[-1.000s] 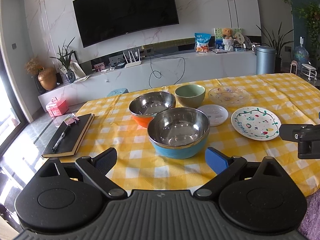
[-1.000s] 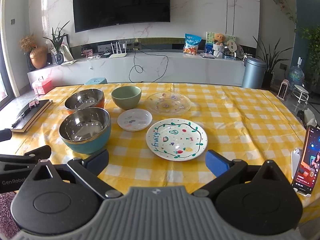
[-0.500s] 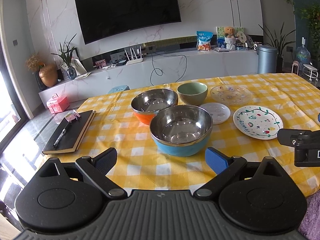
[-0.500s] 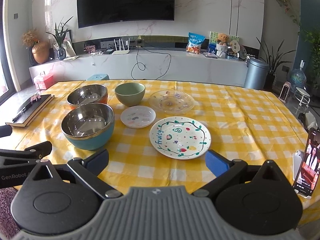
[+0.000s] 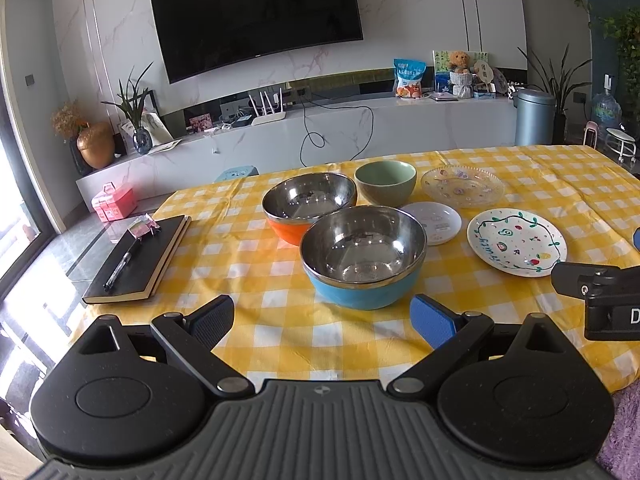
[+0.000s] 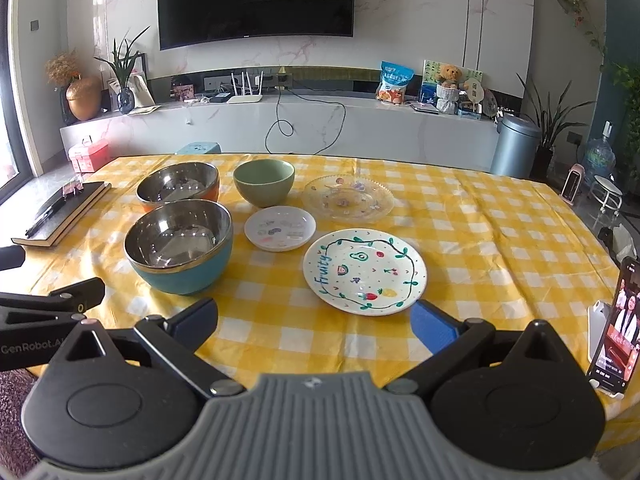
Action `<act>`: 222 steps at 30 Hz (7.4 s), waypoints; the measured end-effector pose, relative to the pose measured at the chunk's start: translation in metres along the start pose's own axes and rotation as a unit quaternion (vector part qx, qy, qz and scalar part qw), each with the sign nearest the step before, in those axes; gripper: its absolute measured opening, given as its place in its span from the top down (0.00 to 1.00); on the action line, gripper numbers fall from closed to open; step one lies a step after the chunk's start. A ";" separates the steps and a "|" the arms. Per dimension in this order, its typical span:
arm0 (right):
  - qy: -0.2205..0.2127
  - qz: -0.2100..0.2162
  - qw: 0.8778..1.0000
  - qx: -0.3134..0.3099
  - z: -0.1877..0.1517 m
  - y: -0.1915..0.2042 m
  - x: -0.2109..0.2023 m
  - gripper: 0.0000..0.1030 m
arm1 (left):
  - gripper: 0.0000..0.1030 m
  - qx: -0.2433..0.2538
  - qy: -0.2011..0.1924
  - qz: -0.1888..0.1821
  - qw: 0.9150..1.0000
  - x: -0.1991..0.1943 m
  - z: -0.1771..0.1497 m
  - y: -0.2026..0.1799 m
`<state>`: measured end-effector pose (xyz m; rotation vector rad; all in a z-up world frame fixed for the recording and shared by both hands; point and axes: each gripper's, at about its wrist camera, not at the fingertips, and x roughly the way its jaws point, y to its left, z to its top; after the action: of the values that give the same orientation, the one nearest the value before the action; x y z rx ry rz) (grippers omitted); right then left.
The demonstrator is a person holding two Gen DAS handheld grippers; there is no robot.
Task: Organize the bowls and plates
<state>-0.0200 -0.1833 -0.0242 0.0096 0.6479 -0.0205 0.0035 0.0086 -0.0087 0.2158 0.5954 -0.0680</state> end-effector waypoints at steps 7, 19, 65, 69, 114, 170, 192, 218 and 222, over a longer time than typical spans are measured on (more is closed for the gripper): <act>0.004 0.000 1.000 0.000 -0.001 0.001 0.000 0.02 | 0.00 0.000 0.000 0.000 1.000 0.001 -0.001 0.000; 0.008 0.000 1.000 0.001 -0.002 0.002 0.002 0.02 | 0.00 -0.001 0.000 -0.001 1.000 0.001 0.000 0.001; 0.102 0.057 0.990 0.084 0.060 0.059 0.154 0.60 | 0.56 -0.197 0.130 -0.094 0.967 0.131 0.048 0.065; 0.118 0.060 0.987 0.096 0.058 0.061 0.164 0.72 | 0.66 -0.201 0.140 -0.093 0.965 0.142 0.048 0.065; 0.169 0.129 0.967 0.141 0.021 0.055 0.073 0.93 | 0.91 -0.230 0.150 -0.084 0.958 0.050 0.009 0.080; 0.043 0.099 0.983 0.146 0.095 0.035 0.075 0.20 | 0.21 -0.197 0.066 -0.088 0.974 0.060 0.083 0.093; 0.170 0.097 0.969 0.149 0.145 0.082 0.224 0.37 | 0.31 -0.229 0.173 -0.067 0.956 0.208 0.102 0.124; 0.171 0.091 0.970 0.145 0.142 0.101 0.244 0.89 | 0.91 -0.236 0.181 -0.083 0.951 0.223 0.101 0.115; 0.165 0.102 0.969 0.153 0.143 0.096 0.219 0.90 | 0.91 -0.232 0.170 -0.074 0.955 0.193 0.106 0.115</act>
<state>0.2435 -0.0928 -0.0422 0.3846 0.9701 0.0823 0.2353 0.0973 -0.0112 -0.2816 0.9513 -0.0336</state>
